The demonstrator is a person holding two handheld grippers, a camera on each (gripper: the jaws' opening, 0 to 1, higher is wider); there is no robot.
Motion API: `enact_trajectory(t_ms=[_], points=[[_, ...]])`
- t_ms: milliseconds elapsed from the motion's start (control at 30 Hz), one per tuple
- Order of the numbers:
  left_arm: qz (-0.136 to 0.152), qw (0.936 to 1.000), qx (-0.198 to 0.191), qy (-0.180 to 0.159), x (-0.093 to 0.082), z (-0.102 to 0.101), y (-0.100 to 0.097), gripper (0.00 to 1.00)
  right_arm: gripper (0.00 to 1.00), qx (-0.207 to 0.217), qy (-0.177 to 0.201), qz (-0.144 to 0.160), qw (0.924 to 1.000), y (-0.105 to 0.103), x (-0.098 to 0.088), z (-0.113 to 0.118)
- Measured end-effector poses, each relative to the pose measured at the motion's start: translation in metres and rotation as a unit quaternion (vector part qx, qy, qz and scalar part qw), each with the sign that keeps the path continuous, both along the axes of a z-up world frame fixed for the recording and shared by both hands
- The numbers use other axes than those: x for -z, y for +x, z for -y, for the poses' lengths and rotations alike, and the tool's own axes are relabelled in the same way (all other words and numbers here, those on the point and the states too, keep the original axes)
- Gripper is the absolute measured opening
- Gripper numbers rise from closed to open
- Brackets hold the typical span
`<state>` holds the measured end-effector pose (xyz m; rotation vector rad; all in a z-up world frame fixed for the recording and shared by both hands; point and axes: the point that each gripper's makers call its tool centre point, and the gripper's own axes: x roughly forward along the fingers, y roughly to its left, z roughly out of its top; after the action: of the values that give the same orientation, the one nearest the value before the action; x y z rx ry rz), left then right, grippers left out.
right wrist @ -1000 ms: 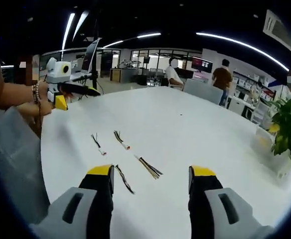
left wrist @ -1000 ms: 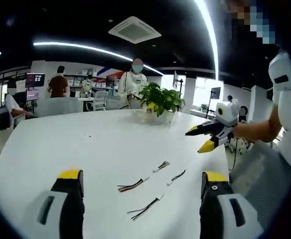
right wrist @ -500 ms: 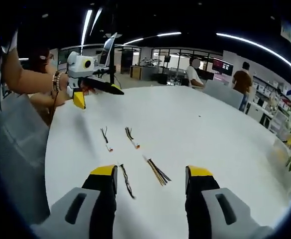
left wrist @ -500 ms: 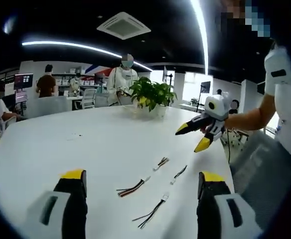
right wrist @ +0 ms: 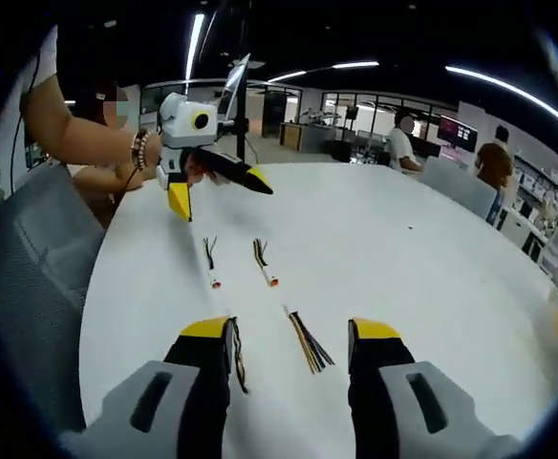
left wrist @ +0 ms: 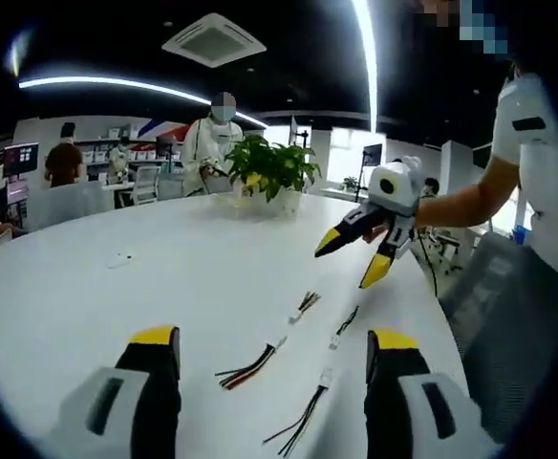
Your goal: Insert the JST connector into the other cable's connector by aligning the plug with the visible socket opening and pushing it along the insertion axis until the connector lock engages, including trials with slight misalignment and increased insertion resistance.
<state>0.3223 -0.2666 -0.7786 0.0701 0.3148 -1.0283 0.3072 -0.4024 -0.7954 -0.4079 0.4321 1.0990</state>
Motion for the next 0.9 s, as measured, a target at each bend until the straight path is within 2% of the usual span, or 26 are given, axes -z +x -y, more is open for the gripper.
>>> enact_trajectory(t_ms=[400, 500, 667, 800, 900], points=[[-0.001, 0.9995, 0.031, 0.009, 0.011, 0.011, 0.008, 0.63, 0.4, -0.045, -0.002, -0.012, 0.9989, 0.005, 0.013, -0.01], [-0.003, 0.999, 0.041, 0.016, 0.017, 0.015, 0.008, 0.59, 0.39, -0.061, -0.005, -0.006, 0.9981, 0.007, 0.018, -0.012], [-0.005, 0.9983, 0.054, 0.02, 0.022, 0.026, 0.007, 0.54, 0.38, -0.066, 0.001, -0.015, 0.9977, 0.011, 0.024, -0.015], [-0.005, 0.9978, 0.063, 0.019, 0.025, 0.031, 0.008, 0.46, 0.33, -0.077, 0.001, -0.019, 0.9968, 0.011, 0.03, -0.017], [-0.005, 0.9974, 0.068, 0.025, 0.029, 0.034, 0.009, 0.45, 0.3, -0.086, 0.003, -0.02, 0.9961, 0.011, 0.032, -0.02]])
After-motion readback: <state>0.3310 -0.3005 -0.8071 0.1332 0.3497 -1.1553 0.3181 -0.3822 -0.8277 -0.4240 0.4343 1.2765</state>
